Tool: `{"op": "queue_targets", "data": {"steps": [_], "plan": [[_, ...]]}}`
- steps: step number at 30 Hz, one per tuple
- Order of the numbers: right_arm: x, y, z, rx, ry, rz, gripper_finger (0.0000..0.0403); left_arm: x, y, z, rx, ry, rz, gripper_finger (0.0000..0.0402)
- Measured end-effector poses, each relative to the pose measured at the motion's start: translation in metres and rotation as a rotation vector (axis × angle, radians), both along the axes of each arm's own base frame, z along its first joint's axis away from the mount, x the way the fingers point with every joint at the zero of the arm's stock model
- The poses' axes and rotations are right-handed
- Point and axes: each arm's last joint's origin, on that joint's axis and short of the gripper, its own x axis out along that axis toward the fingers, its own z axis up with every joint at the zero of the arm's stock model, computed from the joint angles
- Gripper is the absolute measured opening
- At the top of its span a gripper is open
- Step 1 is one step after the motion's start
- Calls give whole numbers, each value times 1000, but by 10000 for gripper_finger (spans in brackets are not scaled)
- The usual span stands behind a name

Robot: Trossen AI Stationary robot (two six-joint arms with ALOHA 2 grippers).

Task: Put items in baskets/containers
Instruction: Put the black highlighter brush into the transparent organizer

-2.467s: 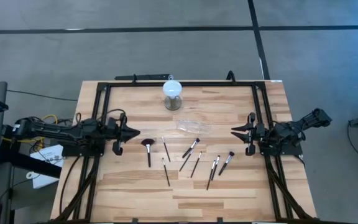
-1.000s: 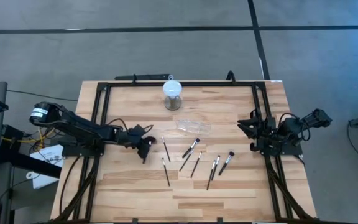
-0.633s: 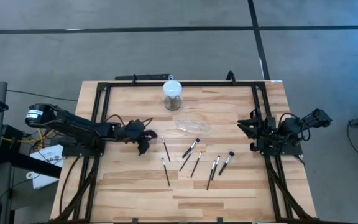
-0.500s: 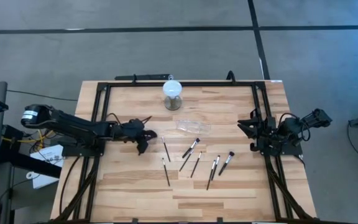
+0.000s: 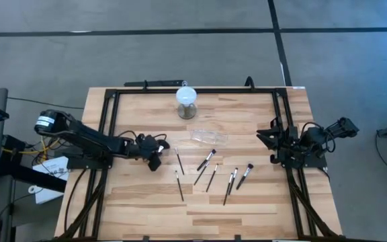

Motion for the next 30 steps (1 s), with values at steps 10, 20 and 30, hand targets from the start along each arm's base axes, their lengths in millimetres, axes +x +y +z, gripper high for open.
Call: {"op": "queue_targets", "data": {"steps": [10, 20, 30], "plan": [[0, 0, 0, -1, 0, 0, 66, 2, -3, -13, 91, 43, 29, 94], [-1, 0, 4, 0, -41, -6, 66, 14, -4, 13, 90, -196, -15, 51], [22, -1, 12, -36, -93, -48, 98, 16, 12, 83, 173, -627, -269, 53]]}}
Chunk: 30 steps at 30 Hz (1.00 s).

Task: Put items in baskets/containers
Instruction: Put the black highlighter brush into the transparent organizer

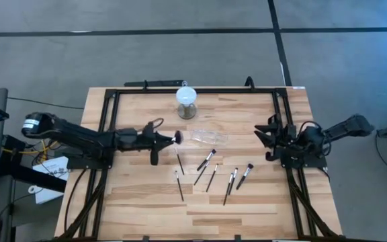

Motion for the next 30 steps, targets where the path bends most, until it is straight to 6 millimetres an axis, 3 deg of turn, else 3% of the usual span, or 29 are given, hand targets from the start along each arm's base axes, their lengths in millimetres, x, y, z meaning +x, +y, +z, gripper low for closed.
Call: {"op": "queue_targets", "data": {"steps": [5, 9, 12, 22, 25, 30], "plan": [[33, -6, 10, 52, 40, 12, 158, -1, 16, 3, 53, -13, -64, 55], [80, -14, 11, 67, 221, -59, 201, 2, 21, 6, -6, -66, -228, 55], [119, -18, 11, -15, 334, -100, 218, 2, 20, 8, -66, -99, -324, 55], [244, -10, 5, -327, 523, -9, 213, 1, 16, 9, -178, -98, -405, 56], [266, -9, 1, -363, 628, 4, 209, 1, 13, 10, -189, -97, -432, 56], [286, -6, 1, -415, 740, 52, 204, 1, 10, 10, -214, -94, -445, 56]]}}
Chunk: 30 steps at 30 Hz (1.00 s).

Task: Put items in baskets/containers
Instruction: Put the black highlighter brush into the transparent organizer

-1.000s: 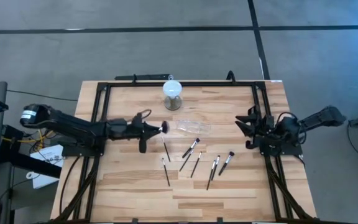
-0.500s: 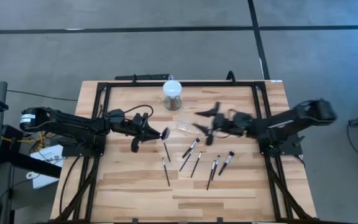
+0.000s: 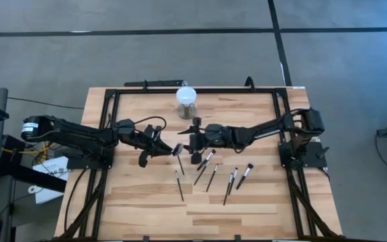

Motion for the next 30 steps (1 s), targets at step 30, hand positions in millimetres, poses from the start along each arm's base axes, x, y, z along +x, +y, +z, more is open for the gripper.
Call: {"op": "queue_targets", "data": {"steps": [30], "plan": [[16, 19, 11, -57, -59, 225, 200, 0, 0, 1, -13, -6, 15, 57]]}}
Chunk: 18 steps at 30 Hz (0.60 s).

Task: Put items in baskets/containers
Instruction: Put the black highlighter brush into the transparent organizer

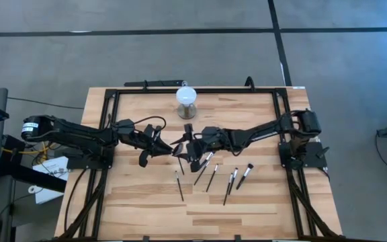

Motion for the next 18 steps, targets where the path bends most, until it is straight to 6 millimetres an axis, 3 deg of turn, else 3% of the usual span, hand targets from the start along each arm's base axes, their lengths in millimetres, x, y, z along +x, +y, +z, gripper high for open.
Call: {"op": "queue_targets", "data": {"steps": [8, 18], "plan": [[3, 1, 6, 0, -3, 4, 185, 0, 0, 0, -1, 4, -1, 60], [2, 1, 1, -36, 42, 16, 81, 0, 0, -1, -20, 16, -4, 62]]}}
